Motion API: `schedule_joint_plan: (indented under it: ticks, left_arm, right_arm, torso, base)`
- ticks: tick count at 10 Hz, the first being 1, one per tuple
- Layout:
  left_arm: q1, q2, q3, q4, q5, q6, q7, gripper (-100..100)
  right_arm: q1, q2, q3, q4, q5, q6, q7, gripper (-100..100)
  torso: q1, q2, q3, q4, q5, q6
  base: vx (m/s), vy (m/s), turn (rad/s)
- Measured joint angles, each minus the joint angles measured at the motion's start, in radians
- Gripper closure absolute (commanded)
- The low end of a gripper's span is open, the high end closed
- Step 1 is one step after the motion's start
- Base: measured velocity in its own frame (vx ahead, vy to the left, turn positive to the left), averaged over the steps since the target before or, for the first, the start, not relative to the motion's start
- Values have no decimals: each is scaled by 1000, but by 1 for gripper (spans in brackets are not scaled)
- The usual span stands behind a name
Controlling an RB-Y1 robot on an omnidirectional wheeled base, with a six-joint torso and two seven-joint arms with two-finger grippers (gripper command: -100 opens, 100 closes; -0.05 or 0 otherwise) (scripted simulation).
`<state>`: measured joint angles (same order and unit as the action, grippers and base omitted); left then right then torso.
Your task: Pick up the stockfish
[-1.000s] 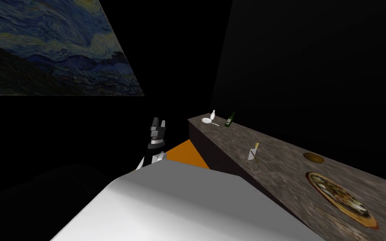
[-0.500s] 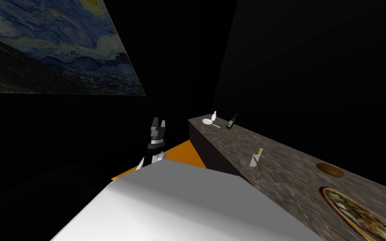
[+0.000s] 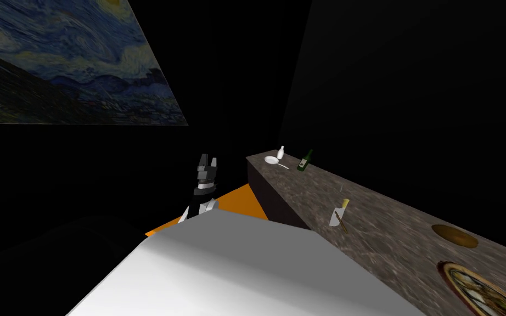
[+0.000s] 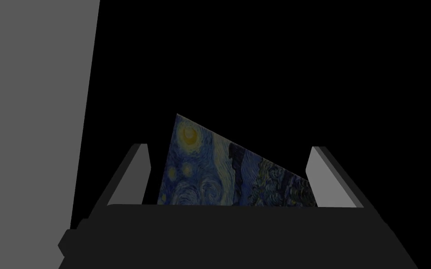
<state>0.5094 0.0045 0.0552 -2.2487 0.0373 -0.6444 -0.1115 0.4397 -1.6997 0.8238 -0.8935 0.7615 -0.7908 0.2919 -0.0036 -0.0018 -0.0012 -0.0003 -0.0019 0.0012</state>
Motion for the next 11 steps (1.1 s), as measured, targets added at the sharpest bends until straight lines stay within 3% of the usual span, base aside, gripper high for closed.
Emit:
schedule_joint_plan:
  ticks: [1,2,3,4,5,7,8,11]
  left_arm:
    - [0,0,0,0,0,0,0,0]
    - [0,0,0,0,0,0,0,0]
    - [0,0,0,0,0,0,0,0]
    - [0,0,0,0,0,0,0,0]
    - [0,0,0,0,0,0,0,0]
    - [0,0,0,0,0,0,0,0]
    - [0,0,0,0,0,0,0,0]
    - [0,0,0,0,0,0,0,0]
  right_arm:
    - [-25,38,-1,13,15,-16,1,-100]
    - [-23,51,-2,1,11,-18,1,-100]
    - [-22,52,-2,0,9,-16,2,0]
    - [-22,52,-2,0,10,-17,2,-100]
    - [-3,57,-1,-19,3,5,-1,-100]
    - [-11,89,3,4,15,16,1,-100]
    - [-11,90,3,5,16,17,2,100]
    - [-10,91,4,5,15,15,0,100]
  torso:
    - [0,0,0,0,0,0]
    - [1,1,1,0,1,0]
    - [3,3,1,1,1,0]
    - [4,3,2,1,1,0]
    - [3,3,2,1,1,0]
    - [3,4,2,1,1,0]
    - [4,4,2,1,1,0]
    - [2,3,2,1,1,-1]
  base:
    - [28,-45,24]
    - [10,-16,3]
    - [0,0,0]
    - [6,-16,49]
    - [7,-22,36]
    - [3,-16,19]
    - [-1,0,-15]
    - [0,0,0]
